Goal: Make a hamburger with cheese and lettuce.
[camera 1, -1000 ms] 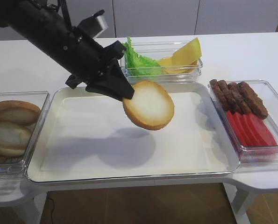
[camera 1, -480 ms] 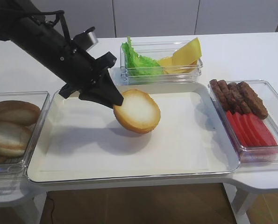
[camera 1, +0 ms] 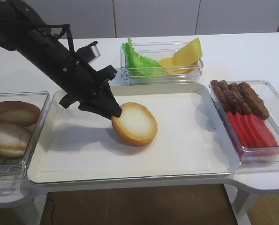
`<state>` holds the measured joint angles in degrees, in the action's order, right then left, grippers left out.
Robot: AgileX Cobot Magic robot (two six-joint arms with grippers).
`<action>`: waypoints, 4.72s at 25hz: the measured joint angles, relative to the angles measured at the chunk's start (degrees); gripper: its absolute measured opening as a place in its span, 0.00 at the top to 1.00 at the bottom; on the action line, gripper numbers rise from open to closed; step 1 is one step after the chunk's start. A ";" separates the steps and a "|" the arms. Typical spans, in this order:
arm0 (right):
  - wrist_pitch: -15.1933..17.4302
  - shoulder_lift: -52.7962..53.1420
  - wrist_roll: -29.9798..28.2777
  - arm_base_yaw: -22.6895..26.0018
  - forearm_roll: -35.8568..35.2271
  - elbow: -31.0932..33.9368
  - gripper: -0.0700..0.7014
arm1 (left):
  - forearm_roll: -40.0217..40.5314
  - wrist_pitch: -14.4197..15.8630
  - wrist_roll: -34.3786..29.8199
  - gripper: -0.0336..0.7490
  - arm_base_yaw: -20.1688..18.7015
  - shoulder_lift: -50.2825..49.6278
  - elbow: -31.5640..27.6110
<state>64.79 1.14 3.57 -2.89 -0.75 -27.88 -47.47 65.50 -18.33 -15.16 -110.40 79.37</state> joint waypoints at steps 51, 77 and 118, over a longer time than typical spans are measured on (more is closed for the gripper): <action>0.00 0.00 0.02 0.00 0.00 0.00 0.82 | 30.99 5.12 7.82 0.43 2.16 17.59 7.93; 0.00 0.00 0.13 0.00 0.00 0.00 0.82 | 47.47 6.14 13.53 0.43 17.35 46.53 -9.57; 0.00 0.00 0.02 0.00 0.00 0.00 0.82 | 45.39 7.17 21.02 0.43 14.39 102.64 -48.94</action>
<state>64.79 1.14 3.59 -2.89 -0.75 -27.88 -2.08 72.67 2.69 -0.77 -7.76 30.43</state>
